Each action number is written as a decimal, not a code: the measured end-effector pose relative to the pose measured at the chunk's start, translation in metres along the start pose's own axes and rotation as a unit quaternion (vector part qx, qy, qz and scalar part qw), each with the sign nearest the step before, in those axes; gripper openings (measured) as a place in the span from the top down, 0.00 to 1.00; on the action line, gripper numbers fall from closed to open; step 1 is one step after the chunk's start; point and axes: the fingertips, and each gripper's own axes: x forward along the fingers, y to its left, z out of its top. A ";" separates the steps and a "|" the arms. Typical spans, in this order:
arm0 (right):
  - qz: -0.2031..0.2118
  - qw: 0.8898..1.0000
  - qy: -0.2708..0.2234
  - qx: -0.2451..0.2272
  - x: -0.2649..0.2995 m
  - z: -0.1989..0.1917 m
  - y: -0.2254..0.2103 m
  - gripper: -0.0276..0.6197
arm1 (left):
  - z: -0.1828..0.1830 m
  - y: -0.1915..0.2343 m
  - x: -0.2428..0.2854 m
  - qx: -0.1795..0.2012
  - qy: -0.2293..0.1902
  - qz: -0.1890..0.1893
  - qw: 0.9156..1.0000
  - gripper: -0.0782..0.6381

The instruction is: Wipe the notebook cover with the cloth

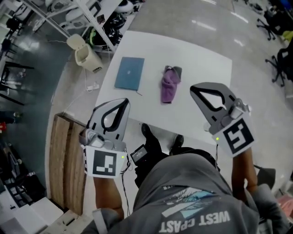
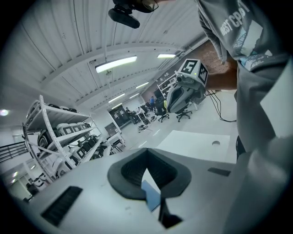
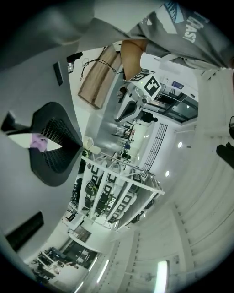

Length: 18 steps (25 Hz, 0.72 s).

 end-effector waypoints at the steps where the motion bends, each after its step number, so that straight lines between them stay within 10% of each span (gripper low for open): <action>1: 0.000 1.000 -0.006 -0.004 -0.006 0.006 0.001 0.91 | 0.005 -0.001 -0.004 0.000 -0.005 0.005 1.000 0.89; 18: -0.012 0.999 -0.035 -0.012 -0.089 0.022 0.017 0.91 | 0.044 -0.040 -0.054 -0.027 -0.024 0.038 0.999 0.89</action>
